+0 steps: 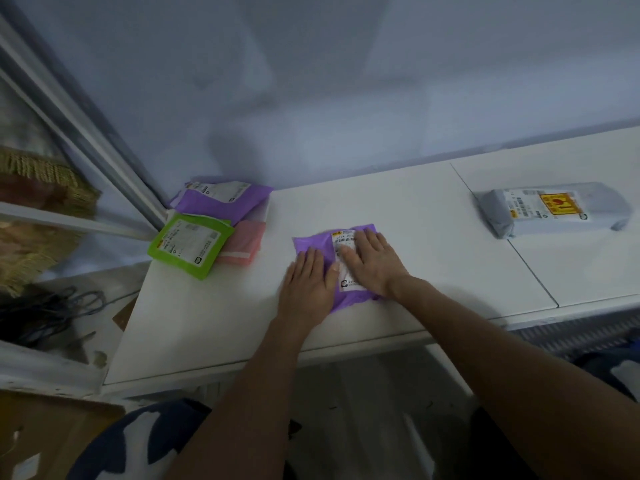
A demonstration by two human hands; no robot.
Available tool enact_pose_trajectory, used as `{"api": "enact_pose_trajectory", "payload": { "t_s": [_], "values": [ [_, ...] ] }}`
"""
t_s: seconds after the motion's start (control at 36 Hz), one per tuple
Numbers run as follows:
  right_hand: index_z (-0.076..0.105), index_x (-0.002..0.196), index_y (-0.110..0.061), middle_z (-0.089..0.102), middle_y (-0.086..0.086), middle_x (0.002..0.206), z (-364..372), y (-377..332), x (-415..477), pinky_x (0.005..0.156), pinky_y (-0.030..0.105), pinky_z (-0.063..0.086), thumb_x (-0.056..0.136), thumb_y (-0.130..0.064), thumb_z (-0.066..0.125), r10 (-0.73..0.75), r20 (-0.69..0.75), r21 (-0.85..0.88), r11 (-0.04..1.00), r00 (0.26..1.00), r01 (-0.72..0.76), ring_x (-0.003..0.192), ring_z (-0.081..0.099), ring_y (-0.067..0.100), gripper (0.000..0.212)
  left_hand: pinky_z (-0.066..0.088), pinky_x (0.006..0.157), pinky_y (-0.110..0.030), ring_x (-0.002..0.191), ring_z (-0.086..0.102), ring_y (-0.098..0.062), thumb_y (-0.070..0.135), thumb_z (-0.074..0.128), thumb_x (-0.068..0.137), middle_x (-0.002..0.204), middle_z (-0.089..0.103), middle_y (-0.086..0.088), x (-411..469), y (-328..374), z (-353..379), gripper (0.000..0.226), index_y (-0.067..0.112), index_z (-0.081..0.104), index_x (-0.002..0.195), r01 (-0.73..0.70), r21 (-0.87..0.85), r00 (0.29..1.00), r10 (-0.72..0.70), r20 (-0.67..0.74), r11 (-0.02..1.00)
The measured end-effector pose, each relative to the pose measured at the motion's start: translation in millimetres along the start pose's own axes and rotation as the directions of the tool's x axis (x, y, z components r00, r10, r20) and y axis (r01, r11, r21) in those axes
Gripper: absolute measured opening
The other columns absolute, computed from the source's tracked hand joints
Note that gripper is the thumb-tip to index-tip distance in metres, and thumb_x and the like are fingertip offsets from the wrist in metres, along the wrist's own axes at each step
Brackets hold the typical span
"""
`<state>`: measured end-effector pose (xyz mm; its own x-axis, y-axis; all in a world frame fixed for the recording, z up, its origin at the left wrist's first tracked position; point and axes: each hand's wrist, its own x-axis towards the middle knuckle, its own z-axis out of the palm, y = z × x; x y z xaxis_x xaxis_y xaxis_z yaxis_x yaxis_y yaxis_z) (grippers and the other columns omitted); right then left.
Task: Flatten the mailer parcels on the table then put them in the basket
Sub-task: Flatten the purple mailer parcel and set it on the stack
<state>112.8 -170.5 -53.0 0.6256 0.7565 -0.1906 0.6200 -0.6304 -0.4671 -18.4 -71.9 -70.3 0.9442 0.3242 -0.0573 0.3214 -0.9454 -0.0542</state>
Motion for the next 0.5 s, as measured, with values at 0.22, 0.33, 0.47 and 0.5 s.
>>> {"api": "enact_pose_trajectory", "payload": {
  "t_s": [0.22,0.33,0.47,0.5],
  "values": [
    [0.059,0.089,-0.006,0.061,0.018,0.096,-42,22,5,0.076,0.035,0.047,0.093,-0.026,0.044,0.453,-0.083,0.522,0.778,0.888,-0.348,0.09,0.062,0.035,0.025,0.042,0.086,-0.034,0.112,0.053,-0.031,0.018,0.035,0.099,0.122,0.057,-0.017,8,-16,-43,0.023,0.01,0.057,0.099,0.46,-0.888,0.647,-0.693,0.317,0.023],
    [0.06,0.087,-0.005,0.06,0.014,0.081,-49,24,5,0.062,0.033,0.053,0.089,-0.016,0.056,0.498,0.138,0.755,0.506,0.856,-0.417,0.063,0.057,0.024,0.012,0.033,0.059,-0.019,0.064,0.043,-0.013,0.015,0.034,0.099,0.069,0.041,0.002,11,-36,-52,0.026,0.018,0.04,0.073,0.302,-0.787,0.622,-0.514,0.591,-0.538],
    [0.06,0.074,-0.006,0.062,0.016,0.076,-46,29,7,0.048,0.024,0.041,0.084,-0.011,0.065,0.471,0.156,0.755,0.51,0.868,-0.412,0.058,0.053,0.023,0.012,0.044,0.071,-0.032,0.075,0.048,-0.02,0.008,0.037,0.099,0.08,0.045,-0.008,10,-43,-50,0.02,0.008,0.046,0.081,0.331,-0.716,0.663,-0.389,0.64,-0.614],
    [0.059,0.073,-0.006,0.061,0.015,0.075,-46,31,7,0.047,0.024,0.039,0.083,-0.011,0.067,0.468,0.159,0.763,0.501,0.87,-0.409,0.056,0.052,0.022,0.013,0.046,0.082,-0.037,0.086,0.052,-0.023,0.009,0.038,0.1,0.087,0.048,-0.01,11,-43,-50,0.017,0.002,0.048,0.088,0.34,-0.698,0.663,-0.365,0.653,-0.63]
  ]
}}
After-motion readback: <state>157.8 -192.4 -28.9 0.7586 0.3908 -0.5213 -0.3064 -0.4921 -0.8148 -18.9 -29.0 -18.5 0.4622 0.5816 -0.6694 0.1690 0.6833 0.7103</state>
